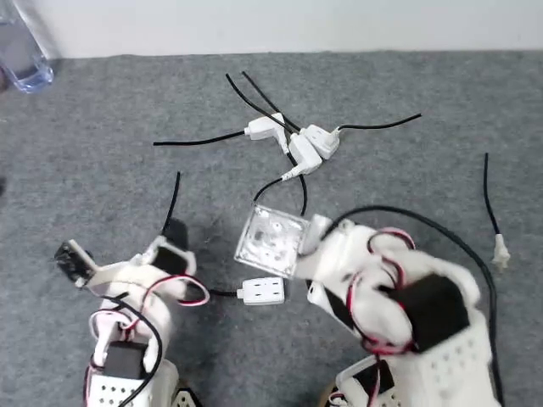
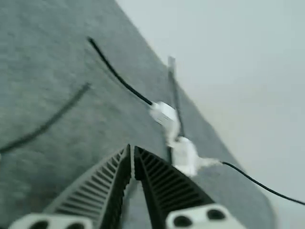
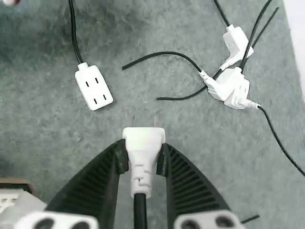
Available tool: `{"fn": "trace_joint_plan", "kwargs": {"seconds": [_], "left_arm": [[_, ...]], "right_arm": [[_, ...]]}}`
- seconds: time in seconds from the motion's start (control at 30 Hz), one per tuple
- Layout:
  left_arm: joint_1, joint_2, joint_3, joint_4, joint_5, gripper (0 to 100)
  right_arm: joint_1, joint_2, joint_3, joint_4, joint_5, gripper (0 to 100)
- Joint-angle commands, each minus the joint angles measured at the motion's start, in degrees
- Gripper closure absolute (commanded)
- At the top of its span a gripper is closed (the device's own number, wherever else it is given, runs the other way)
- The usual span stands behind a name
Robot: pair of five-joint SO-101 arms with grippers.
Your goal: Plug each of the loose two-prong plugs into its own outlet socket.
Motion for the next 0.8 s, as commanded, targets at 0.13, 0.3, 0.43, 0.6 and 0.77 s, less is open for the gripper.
{"fn": "trace_joint_plan", "kwargs": {"seconds": [0.13, 0.3, 0.43, 0.6, 0.77], "left_arm": [[-15.6, -0.3, -2.9, 9.7, -13.4, 99], [-26.5, -0.3, -7.3, 24.9, -24.8, 99], [-34.4, -0.3, -10.5, 32.4, -40.2, 99], [-40.1, -0.3, -8.7, 33.7, -68.2, 99], [-38.0, -0.3, -5.0, 31.5, -75.1, 99]], "right_arm": [[2.9, 14.1, -6.4, 2.4, 5.1, 99.1], [2.6, 23.3, -6.7, 2.4, 7.9, 99.1], [2.5, 29.7, -6.7, 2.3, 10.5, 99.1], [2.2, 36.1, -10.1, 1.2, 13.6, 99.1], [-2.9, 41.9, -12.7, 1.2, 14.5, 99.1]]}}
